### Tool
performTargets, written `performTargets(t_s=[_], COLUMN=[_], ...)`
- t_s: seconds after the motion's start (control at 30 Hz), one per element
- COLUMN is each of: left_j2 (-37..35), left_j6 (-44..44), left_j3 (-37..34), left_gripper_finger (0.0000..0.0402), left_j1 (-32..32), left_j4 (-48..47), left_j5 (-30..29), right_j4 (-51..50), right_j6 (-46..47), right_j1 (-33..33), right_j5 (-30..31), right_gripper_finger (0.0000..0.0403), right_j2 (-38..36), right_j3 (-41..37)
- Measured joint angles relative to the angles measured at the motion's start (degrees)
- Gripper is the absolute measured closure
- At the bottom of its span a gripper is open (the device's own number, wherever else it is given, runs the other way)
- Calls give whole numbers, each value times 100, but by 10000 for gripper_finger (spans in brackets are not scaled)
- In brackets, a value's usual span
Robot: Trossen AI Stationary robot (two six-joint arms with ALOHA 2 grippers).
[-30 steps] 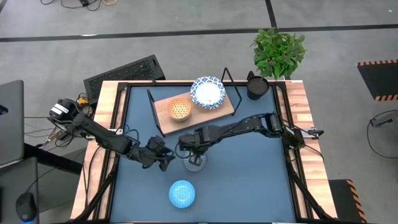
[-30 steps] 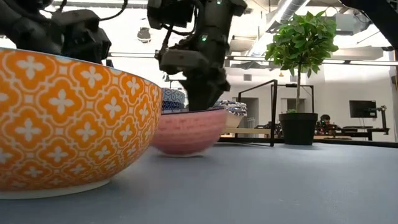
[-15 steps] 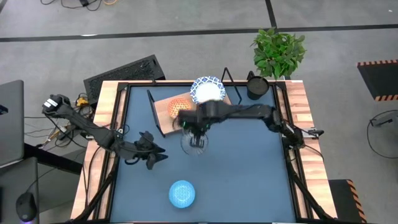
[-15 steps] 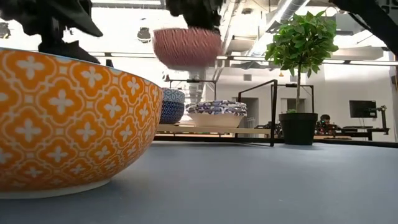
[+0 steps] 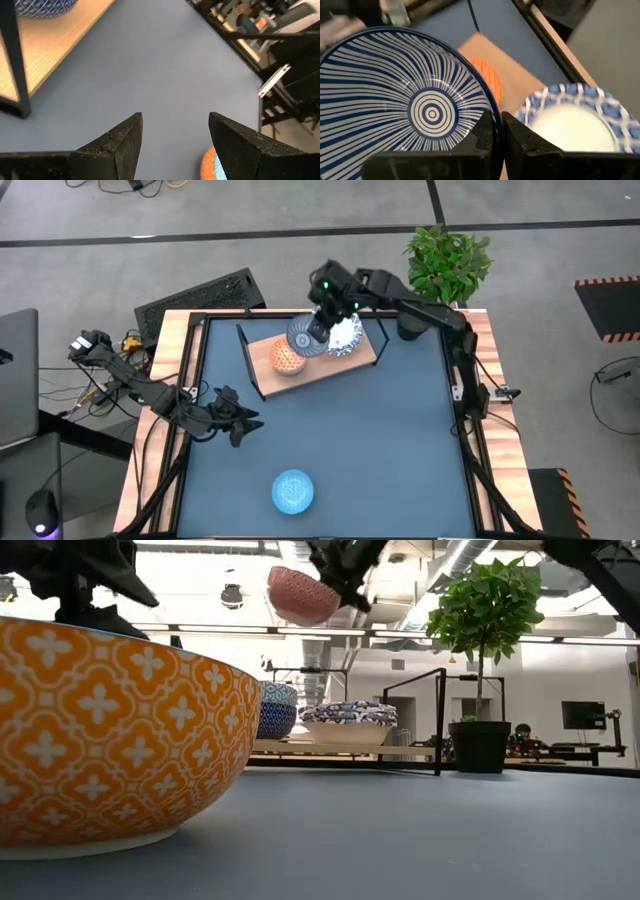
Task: Place and stack bowls onto a shelf
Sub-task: Stack the dark blue patterned bowl on top of the orange patterned bowl on the shelf
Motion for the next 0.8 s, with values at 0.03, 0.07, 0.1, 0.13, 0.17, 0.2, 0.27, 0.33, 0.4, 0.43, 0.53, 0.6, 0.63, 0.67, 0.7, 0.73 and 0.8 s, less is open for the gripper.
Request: performTargets(t_s=[0.03, 0.07, 0.1, 0.13, 0.17, 0.2, 0.27, 0.33, 0.4, 0.43, 0.53, 0.6, 0.63, 0.67, 0.7, 0.73, 0.8], left_j2=[0, 1, 0, 0, 0, 0, 0, 0, 0, 0, 2, 2, 2, 2, 2, 2, 2], left_j6=[-28, -53, -82, -89, -90, -95, -98, -98, -98, -98, -98, -97, -96, -97, -96, -96, -96], left_j3=[0, 0, 0, 0, 0, 0, 0, 0, 0, 0, 0, 0, 0, 0, 0, 0, 0], left_gripper_finger=[188, 188, 188, 188, 188, 188, 188, 188, 188, 188, 188, 188, 188, 188, 188, 188, 188], left_j1=[0, 0, 1, 2, 2, 2, 2, 2, 2, 2, 2, 2, 2, 2, 2, 2, 2], left_j4=[-105, -181, -214, -239, -271, -307, -321, -354, -359, -359, -367, -365, -371, -366, -366, -372, -372], left_j5=[0, 1, -4, -13, -13, -13, -13, -12, -13, -13, -42, -99, -131, -136, -136, -139, -140], right_j4=[193, 332, 363, 360, 428, 554, 559, 654, 739, 786, 941, 874, 985, 1034, 984, 931, 1110], right_j6=[27, 88, 121, 136, 146, 154, 163, 170, 194, 194, 230, 211, 216, 226, 224, 210, 218], right_j1=[-75, -160, -234, -262, -269, -269, -268, -255, -255, -256, -266, -258, -258, -267, -278, -287, -277], right_j5=[-211, -390, -528, -645, -735, -824, -975, -1055, -1055, -1056, -1126, -1125, -1131, -1133, -1133, -1139, -1163], right_gripper_finger=[364, 364, 364, 364, 364, 364, 364, 364, 364, 364, 364, 364, 364, 364, 364, 364, 364], right_j2=[74, 152, 233, 337, 441, 532, 666, 746, 752, 783, 821, 863, 904, 923, 932, 975, 1082], right_j3=[0, 0, 0, -4, -5, -4, -7, -7, -7, -5, 0, -4, -4, -2, -2, -2, -2])
